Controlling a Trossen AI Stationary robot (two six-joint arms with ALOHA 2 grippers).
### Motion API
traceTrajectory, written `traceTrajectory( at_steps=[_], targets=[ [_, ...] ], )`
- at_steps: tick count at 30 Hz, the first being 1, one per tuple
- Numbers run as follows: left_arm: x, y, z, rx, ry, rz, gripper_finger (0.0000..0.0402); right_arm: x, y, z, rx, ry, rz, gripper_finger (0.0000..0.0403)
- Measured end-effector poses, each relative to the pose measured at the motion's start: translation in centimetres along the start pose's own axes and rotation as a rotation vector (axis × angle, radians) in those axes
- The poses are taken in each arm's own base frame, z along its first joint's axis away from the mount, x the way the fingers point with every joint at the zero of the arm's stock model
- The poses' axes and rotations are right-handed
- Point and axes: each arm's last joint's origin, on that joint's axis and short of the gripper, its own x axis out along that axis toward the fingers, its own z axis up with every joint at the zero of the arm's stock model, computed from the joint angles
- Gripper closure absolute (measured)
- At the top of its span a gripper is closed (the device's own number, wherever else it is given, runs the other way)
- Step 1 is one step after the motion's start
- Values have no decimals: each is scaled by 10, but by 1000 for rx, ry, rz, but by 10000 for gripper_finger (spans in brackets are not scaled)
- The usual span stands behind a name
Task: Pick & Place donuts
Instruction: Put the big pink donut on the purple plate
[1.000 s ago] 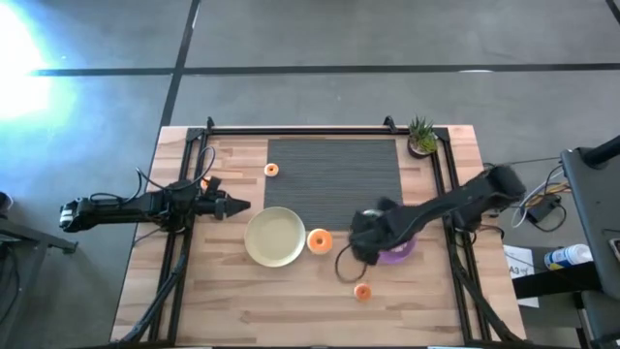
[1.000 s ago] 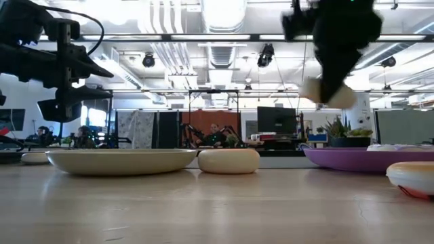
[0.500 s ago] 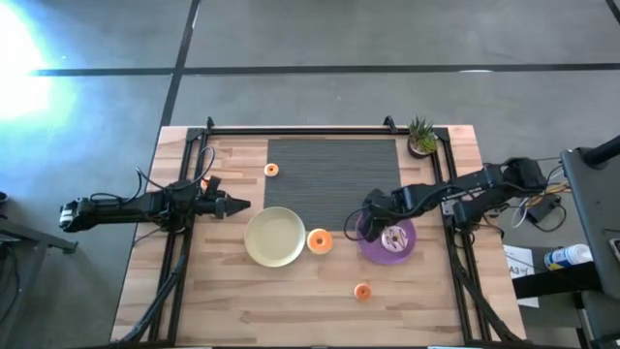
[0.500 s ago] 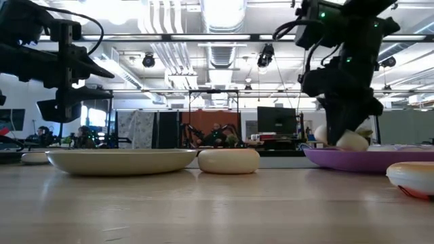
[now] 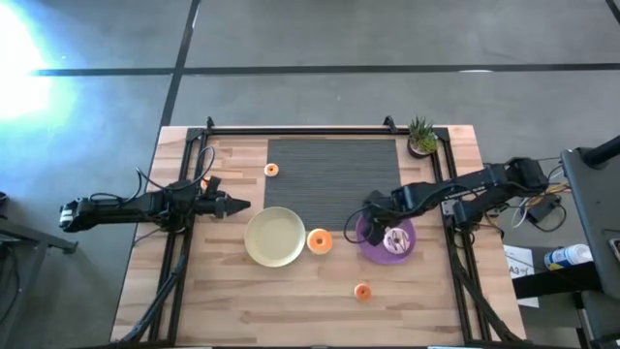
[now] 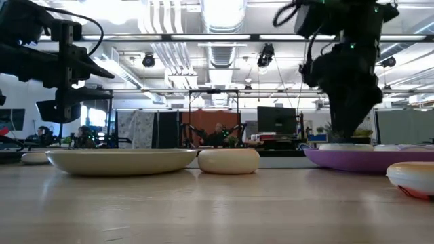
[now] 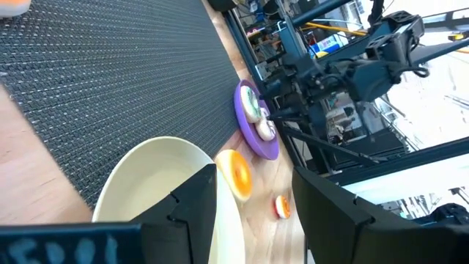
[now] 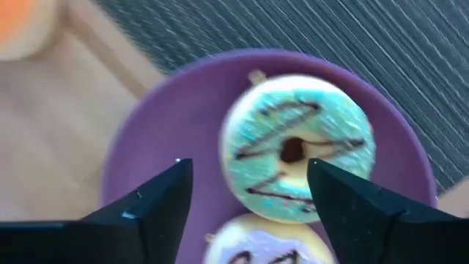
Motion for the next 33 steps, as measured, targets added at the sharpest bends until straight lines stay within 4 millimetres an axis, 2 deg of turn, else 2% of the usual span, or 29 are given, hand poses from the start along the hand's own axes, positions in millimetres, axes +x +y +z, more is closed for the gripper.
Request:
traceTrajectory(
  at_steps=[4, 9, 12, 17, 22, 26, 33],
  targets=[
    [0, 0, 0, 0, 0, 0, 248, -17, 19, 11, -111, -86, 109, 130],
    [0, 0, 0, 1, 0, 1, 248, -26, 65, 26, -476, -287, 288, 129],
    [0, 0, 0, 0, -7, 5, 248, -17, 91, 36, -615, -333, 299, 130],
    [0, 0, 0, -3, -6, 8, 248, 10, 123, 54, -692, -203, 191, 146],
    [0, 1, 0, -3, -6, 9, 248, 34, 149, 53, -881, -142, 147, 167],
    [0, 1, 0, -3, -4, 9, 248, 43, 161, 52, -906, -138, 149, 179],
    [0, 1, 0, 2, -2, 13, 248, 64, 163, 46, -873, -116, 77, 183]
  ],
)
